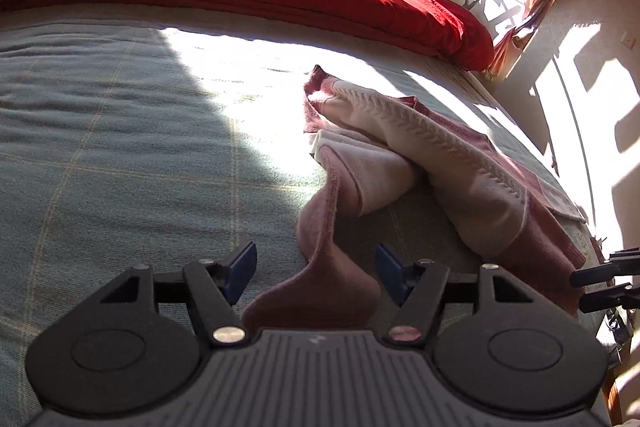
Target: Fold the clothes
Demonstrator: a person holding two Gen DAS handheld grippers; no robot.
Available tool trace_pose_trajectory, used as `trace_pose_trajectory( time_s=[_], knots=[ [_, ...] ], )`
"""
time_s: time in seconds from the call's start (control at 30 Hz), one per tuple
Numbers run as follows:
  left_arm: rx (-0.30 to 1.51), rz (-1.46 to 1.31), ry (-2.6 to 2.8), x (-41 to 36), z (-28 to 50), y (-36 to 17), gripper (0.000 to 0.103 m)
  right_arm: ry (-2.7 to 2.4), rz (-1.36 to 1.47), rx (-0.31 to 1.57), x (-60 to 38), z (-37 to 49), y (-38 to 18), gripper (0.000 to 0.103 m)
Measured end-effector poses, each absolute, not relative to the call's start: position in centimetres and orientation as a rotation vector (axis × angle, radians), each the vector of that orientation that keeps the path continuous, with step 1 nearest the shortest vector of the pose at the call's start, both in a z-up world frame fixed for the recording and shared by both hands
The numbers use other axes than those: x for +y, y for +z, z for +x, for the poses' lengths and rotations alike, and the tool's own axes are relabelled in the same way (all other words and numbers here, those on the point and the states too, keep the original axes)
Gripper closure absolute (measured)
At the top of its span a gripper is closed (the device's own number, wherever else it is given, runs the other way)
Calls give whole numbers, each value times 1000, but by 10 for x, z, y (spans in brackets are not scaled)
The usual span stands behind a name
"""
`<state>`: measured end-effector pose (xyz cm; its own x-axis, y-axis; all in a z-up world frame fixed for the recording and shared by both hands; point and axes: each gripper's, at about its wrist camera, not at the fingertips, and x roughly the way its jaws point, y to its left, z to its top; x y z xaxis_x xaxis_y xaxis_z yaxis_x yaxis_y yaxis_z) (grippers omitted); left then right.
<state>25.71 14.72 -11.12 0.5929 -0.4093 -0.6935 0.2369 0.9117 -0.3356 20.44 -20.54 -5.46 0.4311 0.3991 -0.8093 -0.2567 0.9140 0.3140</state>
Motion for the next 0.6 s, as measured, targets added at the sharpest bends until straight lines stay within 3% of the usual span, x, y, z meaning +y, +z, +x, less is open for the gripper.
trace_pose_trajectory(
  time_s=[0.23,0.3,0.33,0.37,0.6],
  knots=[
    [854,-227,-395,137,258,-127,41,425,159,1053,-203,202,-53,34],
    [867,-244,-392,138,258,-130,57,435,153,1051,-202,202,-52,34],
    [878,-251,-383,139,258,-131,79,437,150,1050,-202,201,-52,34],
    [885,-254,-367,140,258,-131,91,439,147,1050,-202,201,-52,34],
    [880,-291,-246,165,261,-111,93,437,135,1041,-201,201,-50,33]
  ],
)
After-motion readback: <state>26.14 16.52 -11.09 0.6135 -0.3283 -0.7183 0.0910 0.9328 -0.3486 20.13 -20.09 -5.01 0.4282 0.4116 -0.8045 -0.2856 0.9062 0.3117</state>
